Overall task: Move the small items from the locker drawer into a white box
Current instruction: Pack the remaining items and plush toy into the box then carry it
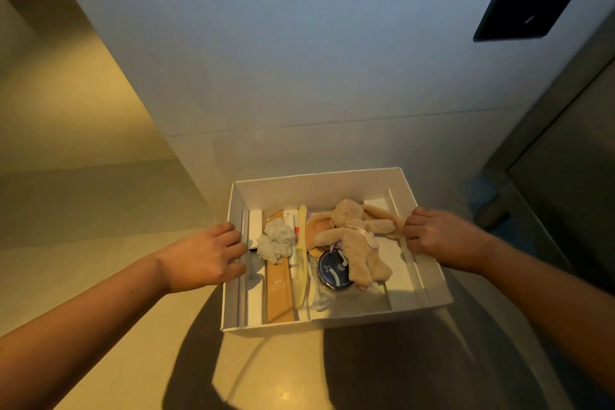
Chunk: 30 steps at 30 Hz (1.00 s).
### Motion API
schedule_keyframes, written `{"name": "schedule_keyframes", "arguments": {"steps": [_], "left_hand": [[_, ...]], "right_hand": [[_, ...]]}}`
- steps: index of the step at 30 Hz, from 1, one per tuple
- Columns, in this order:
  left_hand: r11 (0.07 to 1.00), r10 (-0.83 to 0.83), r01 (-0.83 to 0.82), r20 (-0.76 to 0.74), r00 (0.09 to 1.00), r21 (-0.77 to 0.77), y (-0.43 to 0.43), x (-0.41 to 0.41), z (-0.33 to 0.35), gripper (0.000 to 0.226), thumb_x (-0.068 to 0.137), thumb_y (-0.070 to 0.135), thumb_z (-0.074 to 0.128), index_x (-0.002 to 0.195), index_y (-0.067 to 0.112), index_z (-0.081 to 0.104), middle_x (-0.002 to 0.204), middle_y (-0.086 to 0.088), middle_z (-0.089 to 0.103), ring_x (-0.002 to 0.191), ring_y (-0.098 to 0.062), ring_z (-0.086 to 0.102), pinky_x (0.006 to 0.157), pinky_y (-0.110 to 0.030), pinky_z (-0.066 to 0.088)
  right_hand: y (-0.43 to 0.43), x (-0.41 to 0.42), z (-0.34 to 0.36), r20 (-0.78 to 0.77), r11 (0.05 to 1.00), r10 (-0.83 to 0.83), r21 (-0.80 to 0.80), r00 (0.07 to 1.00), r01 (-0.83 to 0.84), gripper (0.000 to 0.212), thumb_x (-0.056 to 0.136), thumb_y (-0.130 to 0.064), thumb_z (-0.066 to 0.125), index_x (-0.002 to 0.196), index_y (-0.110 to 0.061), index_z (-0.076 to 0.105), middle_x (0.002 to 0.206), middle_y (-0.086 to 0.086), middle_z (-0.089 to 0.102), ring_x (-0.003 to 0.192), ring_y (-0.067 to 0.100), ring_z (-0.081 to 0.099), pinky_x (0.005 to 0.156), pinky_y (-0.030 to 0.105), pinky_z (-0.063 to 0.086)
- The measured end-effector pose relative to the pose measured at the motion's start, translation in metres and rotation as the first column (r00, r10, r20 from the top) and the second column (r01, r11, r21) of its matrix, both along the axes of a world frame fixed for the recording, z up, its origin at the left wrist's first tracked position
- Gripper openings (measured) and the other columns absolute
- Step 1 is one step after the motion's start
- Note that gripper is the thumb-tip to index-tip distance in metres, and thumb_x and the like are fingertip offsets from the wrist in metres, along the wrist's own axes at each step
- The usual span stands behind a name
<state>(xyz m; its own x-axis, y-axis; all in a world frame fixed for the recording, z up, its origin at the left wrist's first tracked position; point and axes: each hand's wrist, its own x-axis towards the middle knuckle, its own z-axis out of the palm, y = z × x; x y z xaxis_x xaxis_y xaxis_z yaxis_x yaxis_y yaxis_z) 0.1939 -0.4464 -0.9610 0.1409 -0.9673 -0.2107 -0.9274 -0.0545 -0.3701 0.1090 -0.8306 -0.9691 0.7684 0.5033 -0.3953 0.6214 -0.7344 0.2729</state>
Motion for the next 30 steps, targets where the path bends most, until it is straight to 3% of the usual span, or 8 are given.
{"name": "schedule_keyframes", "arguments": {"steps": [2, 5, 7, 11, 16, 20, 26, 30], "left_hand": [[1.0, -0.004, 0.004, 0.015, 1.0, 0.011, 0.001, 0.001, 0.013, 0.024, 0.057, 0.013, 0.083, 0.074, 0.016, 0.065, 0.073, -0.005, 0.061, 0.069, -0.022, 0.059, 0.075, -0.036, 0.054], [1.0, -0.004, 0.004, 0.053, 0.999, -0.006, -0.001, 0.003, 0.038, 0.022, 0.058, 0.011, 0.082, 0.072, 0.015, 0.065, 0.072, -0.006, 0.061, 0.068, -0.023, 0.059, 0.073, -0.036, 0.054], [1.0, -0.014, 0.014, 0.063, 0.998, -0.009, -0.003, 0.004, 0.059, 0.02, 0.059, 0.009, 0.08, 0.071, 0.013, 0.064, 0.072, -0.008, 0.06, 0.067, -0.025, 0.058, 0.072, -0.037, 0.054], [1.0, -0.025, 0.025, 0.044, 0.999, 0.011, -0.006, -0.001, 0.106, 0.016, 0.062, 0.008, 0.076, 0.071, 0.012, 0.064, 0.072, -0.009, 0.06, 0.067, -0.026, 0.058, 0.072, -0.038, 0.054], [1.0, -0.025, 0.025, 0.001, 1.0, 0.017, -0.009, -0.004, 0.19, 0.018, 0.063, 0.007, 0.077, 0.07, 0.013, 0.062, 0.072, -0.009, 0.059, 0.066, -0.027, 0.058, 0.072, -0.039, 0.054], [0.999, -0.036, 0.036, -0.005, 0.999, -0.006, -0.011, 0.0, 0.268, 0.013, 0.066, 0.005, 0.071, 0.069, 0.012, 0.059, 0.071, -0.011, 0.058, 0.065, -0.028, 0.057, 0.072, -0.041, 0.053], [0.999, -0.037, 0.037, 0.01, 0.999, -0.009, -0.012, 0.001, 0.388, 0.018, 0.064, 0.005, 0.076, 0.071, 0.01, 0.06, 0.071, -0.012, 0.057, 0.065, -0.029, 0.055, 0.069, -0.042, 0.053], [0.999, -0.051, 0.051, 0.019, 0.999, -0.014, -0.016, 0.001, 0.468, 0.018, 0.065, 0.004, 0.074, 0.069, 0.01, 0.058, 0.069, -0.012, 0.055, 0.062, -0.029, 0.054, 0.069, -0.041, 0.053]], "right_hand": [[0.001, 0.0, 0.014, -0.014, 1.0, -0.009, 0.006, 1.0, 0.009, 0.028, 0.093, -0.015, 0.049, 0.119, -0.014, 0.057, 0.125, 0.004, 0.056, 0.118, 0.018, 0.047, 0.107, 0.032, 0.028], [0.002, 0.001, 0.041, 0.11, 0.987, 0.072, 0.138, 0.991, -0.087, 0.017, 0.067, -0.012, 0.079, 0.083, -0.014, 0.072, 0.088, 0.003, 0.07, 0.086, 0.018, 0.064, 0.086, 0.029, 0.05], [0.004, 0.001, 0.063, 0.085, 0.982, 0.058, 0.176, 0.995, -0.072, 0.018, 0.058, -0.011, 0.084, 0.071, -0.016, 0.072, 0.078, 0.002, 0.07, 0.076, 0.018, 0.066, 0.079, 0.028, 0.052], [0.0, 0.0, 0.102, 0.056, 0.996, 0.033, 0.084, 0.998, -0.038, 0.02, 0.087, -0.013, 0.056, 0.102, -0.014, 0.068, 0.11, 0.005, 0.065, 0.107, 0.022, 0.056, 0.102, 0.033, 0.035], [-0.003, -0.007, 0.19, 0.033, 0.988, 0.036, 0.149, 0.999, -0.041, 0.015, 0.066, -0.008, 0.078, 0.079, -0.012, 0.072, 0.086, 0.006, 0.07, 0.084, 0.023, 0.065, 0.086, 0.034, 0.05], [-0.006, -0.006, 0.267, 0.011, 0.996, 0.007, 0.088, 1.0, -0.008, 0.019, 0.079, -0.01, 0.065, 0.098, -0.013, 0.069, 0.107, 0.006, 0.065, 0.104, 0.023, 0.056, 0.1, 0.034, 0.037], [-0.01, -0.003, 0.391, 0.041, 0.997, 0.041, 0.07, 0.998, -0.043, 0.016, 0.079, -0.012, 0.066, 0.095, -0.015, 0.069, 0.104, 0.004, 0.066, 0.103, 0.022, 0.057, 0.1, 0.032, 0.037], [-0.012, -0.006, 0.468, 0.014, 1.0, 0.015, -0.004, 1.0, -0.015, 0.025, 0.09, -0.015, 0.051, 0.113, -0.015, 0.061, 0.12, 0.005, 0.059, 0.115, 0.021, 0.049, 0.106, 0.032, 0.028]]}}
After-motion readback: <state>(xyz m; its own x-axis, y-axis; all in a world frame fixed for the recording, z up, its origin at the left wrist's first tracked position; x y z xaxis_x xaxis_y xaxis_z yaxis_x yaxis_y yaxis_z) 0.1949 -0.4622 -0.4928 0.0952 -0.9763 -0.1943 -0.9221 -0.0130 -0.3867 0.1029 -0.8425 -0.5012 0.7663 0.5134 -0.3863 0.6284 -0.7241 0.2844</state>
